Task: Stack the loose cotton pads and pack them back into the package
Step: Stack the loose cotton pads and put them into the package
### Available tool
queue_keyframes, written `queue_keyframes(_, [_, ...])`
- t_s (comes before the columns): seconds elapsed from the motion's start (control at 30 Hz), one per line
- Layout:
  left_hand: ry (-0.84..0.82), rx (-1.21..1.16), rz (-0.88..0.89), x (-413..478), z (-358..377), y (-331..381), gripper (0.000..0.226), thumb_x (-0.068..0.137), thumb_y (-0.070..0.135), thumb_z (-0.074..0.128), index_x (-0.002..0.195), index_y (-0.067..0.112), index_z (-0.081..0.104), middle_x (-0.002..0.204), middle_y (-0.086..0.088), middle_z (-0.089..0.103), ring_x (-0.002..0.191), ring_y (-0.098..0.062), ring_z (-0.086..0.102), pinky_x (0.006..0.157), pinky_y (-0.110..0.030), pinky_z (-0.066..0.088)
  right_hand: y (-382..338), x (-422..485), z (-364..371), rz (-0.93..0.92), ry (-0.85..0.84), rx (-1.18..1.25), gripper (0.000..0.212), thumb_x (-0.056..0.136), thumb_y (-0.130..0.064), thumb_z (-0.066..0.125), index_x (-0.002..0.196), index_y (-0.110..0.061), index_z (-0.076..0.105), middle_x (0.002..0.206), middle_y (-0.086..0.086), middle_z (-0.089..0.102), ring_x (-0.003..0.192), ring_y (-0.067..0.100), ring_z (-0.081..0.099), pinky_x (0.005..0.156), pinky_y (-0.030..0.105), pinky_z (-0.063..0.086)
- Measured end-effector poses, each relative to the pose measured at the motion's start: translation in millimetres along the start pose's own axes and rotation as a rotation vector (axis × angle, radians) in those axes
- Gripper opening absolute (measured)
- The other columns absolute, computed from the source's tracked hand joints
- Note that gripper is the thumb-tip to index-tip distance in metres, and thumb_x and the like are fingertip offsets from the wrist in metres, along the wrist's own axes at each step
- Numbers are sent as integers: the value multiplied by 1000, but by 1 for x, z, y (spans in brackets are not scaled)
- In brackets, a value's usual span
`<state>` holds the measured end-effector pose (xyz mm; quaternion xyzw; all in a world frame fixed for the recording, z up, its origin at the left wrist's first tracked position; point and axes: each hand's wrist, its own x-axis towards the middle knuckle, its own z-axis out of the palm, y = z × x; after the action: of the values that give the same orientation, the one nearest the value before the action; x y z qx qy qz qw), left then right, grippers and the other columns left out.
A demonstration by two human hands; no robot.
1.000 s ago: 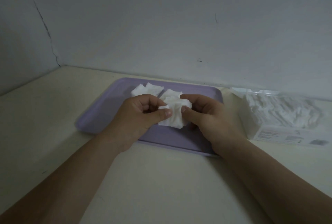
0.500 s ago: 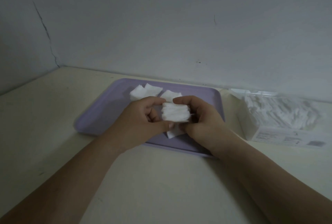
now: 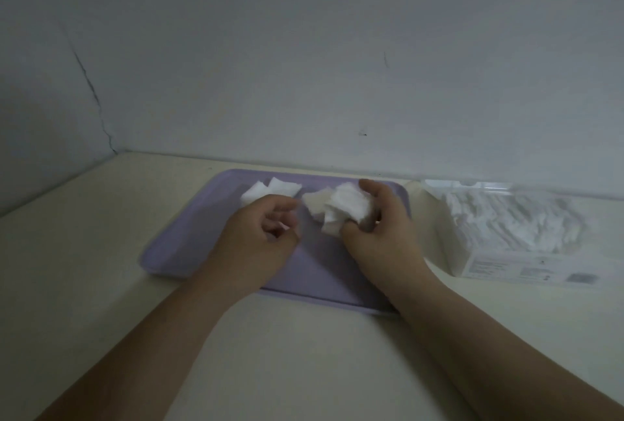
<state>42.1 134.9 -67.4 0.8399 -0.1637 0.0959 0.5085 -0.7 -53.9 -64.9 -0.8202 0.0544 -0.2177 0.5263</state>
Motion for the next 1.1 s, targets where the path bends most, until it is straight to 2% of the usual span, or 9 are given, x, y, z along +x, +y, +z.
queue_keyframes(0.07, [79,147,39,7,0,4,23,93,12,68,112,25,71,98,12,71,77,3,63,79,-18,49,0,2,-3,73,78,44,67,83,-13,64,147,-17,45,136,4,56,125,19,56,111,36,44])
queue_keyframes(0.23, [62,473,114,40,14,20,19,99,32,59,102,17,70,103,-6,71,96,-28,67,86,-38,52,2,6,-4,146,178,127,70,86,-2,61,151,-13,40,143,4,52,132,20,51,115,33,39])
queue_keyframes(0.47, [-238,591,-98,83,46,33,40,95,39,62,123,11,61,128,-13,67,116,-32,63,98,-41,50,4,7,-4,166,212,190,67,93,-7,58,155,-17,33,141,4,45,114,9,46,99,17,31])
queue_keyframes(0.53, [-279,507,-161,87,49,30,36,88,39,72,111,13,62,124,-12,69,113,-30,65,99,-43,52,5,8,-4,170,210,193,66,94,-8,58,155,-17,33,141,5,45,111,8,45,96,13,30])
queue_keyframes(0.67, [-449,318,-241,84,34,26,43,62,50,85,85,16,74,89,5,79,91,-19,73,88,-34,58,6,9,-5,173,213,201,66,93,-6,57,155,-17,34,142,3,44,113,7,44,97,13,30])
queue_keyframes(0.77, [-487,172,-260,67,21,27,28,65,26,95,86,20,77,77,15,76,75,2,69,70,-12,52,6,9,-6,181,214,206,66,94,-6,58,154,-16,34,142,3,44,114,6,44,96,12,30])
queue_keyframes(0.9, [-327,77,-227,40,2,16,57,52,30,96,102,18,71,97,-5,77,88,-15,69,81,-29,52,6,8,-6,167,209,208,63,92,-6,61,151,-16,40,139,4,47,114,10,49,101,19,36])
queue_keyframes(1.0, [-355,-72,-212,25,-11,5,58,53,32,93,106,22,70,103,0,79,98,-14,73,97,-38,56,3,7,-8,176,184,210,62,90,-3,62,148,-15,43,131,2,53,112,13,54,96,22,39])
queue_keyframes(1.1, [-395,-195,-154,13,-14,-2,42,66,17,91,105,19,74,109,-7,79,99,-12,70,102,-42,53,0,4,-9,160,164,205,58,89,-3,66,143,-17,48,118,-5,59,104,11,59,93,23,42])
